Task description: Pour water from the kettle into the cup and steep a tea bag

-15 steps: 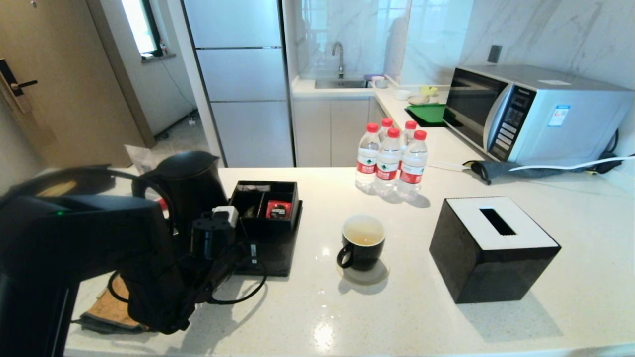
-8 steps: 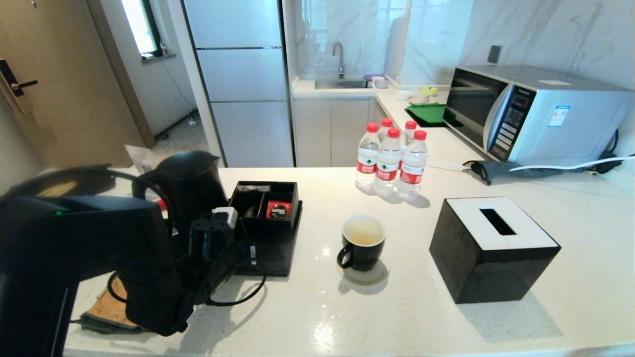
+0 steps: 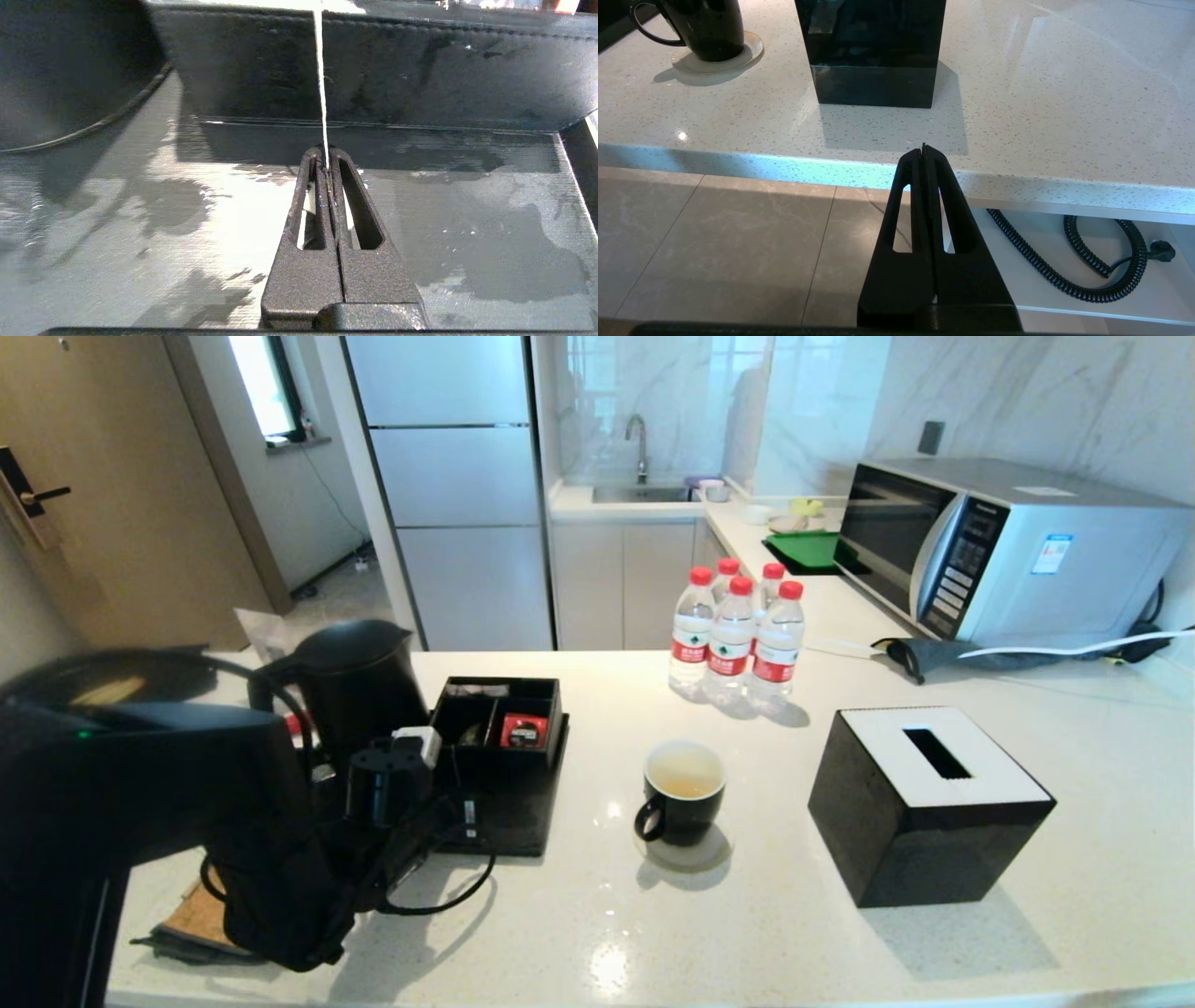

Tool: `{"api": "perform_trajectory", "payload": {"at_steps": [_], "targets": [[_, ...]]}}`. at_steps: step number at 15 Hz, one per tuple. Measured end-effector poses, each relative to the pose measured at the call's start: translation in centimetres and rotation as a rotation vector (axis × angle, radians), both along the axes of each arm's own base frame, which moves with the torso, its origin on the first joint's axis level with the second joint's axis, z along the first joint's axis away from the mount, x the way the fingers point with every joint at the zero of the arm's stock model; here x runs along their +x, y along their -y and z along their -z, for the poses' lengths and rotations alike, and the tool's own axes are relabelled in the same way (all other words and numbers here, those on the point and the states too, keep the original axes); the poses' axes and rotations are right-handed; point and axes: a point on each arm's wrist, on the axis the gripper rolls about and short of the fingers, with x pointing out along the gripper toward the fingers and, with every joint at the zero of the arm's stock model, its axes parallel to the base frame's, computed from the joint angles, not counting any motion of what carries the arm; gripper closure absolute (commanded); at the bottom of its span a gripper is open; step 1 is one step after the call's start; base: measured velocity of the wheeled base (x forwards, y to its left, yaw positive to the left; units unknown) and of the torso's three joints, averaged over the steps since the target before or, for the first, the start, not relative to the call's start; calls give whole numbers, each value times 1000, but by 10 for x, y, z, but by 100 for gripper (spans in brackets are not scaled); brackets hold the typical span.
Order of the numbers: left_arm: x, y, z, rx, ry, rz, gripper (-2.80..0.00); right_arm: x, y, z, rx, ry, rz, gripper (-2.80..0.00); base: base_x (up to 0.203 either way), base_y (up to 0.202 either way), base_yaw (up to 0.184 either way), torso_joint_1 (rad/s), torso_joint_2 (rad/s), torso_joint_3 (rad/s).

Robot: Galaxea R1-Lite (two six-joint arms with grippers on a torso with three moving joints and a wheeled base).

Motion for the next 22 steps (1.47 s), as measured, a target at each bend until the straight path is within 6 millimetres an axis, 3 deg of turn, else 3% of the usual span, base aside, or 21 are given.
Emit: {"api": "perform_trajectory", "payload": {"at_steps": [16, 22], "targets": [[-26, -12, -69, 48, 178, 13, 0, 0, 0, 0, 0, 0, 0, 0, 0, 0, 0, 0, 0, 0], [-30, -13, -85, 36, 230, 11, 0, 0, 0, 0, 0, 0, 0, 0, 0, 0, 0, 0, 0, 0]]}}
